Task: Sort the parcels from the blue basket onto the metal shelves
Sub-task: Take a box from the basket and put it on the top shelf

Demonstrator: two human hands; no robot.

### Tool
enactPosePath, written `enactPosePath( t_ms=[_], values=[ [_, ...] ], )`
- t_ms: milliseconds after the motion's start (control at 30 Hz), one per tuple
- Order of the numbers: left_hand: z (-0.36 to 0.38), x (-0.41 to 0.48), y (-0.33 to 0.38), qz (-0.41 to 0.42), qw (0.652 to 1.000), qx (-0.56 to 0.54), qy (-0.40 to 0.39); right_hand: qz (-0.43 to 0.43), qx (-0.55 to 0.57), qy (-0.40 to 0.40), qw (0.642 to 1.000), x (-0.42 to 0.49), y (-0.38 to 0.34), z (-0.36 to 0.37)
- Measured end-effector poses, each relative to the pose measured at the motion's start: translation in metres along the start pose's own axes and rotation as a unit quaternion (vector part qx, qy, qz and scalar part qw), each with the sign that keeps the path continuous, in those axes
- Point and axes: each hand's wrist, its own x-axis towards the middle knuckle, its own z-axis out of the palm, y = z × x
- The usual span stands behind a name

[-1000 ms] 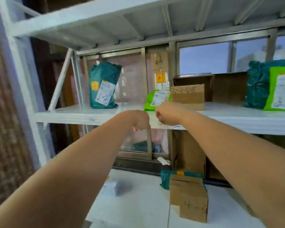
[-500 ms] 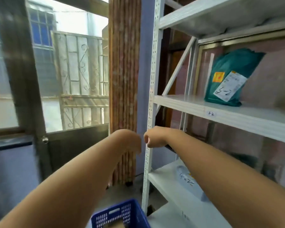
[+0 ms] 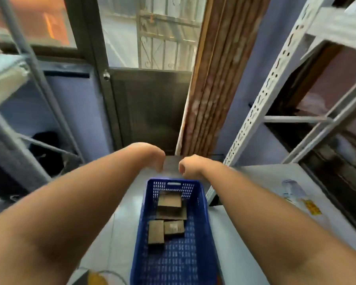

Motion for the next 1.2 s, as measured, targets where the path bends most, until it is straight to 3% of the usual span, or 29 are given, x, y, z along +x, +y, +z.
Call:
enactPosePath(
  t_ms=[133,300,600,867,933,1100,1200],
  values=[
    [0.053,0.063,0.008,0.004,0.999,-0.047,-0.001,-0.031,0.068,-0.027,0.997,0.061,0.022,0.052],
    [0.146,0.119,0.011,-0.018,0.984,-0.174,-0.036,-0.033,0.118,-0.120,0.985,0.118,0.040,0.143],
    [0.357,0.253,0.006,-0.081,0.933,-0.326,-0.128,0.068,0.183,-0.236,0.952,0.198,0.052,0.401],
    [0.518,0.359,0.022,-0.142,0.823,-0.541,-0.096,0.135,0.259,-0.249,0.924,0.277,0.074,0.584],
    [0.547,0.378,0.029,-0.156,0.813,-0.552,-0.104,0.136,0.247,-0.262,0.923,0.287,0.078,0.615],
    [0.610,0.411,0.031,-0.214,0.848,-0.447,-0.188,0.147,0.254,-0.282,0.913,0.317,0.086,0.663],
    [0.639,0.422,0.038,-0.256,0.830,-0.432,-0.242,0.152,0.249,-0.287,0.913,0.336,0.091,0.682]
  ],
)
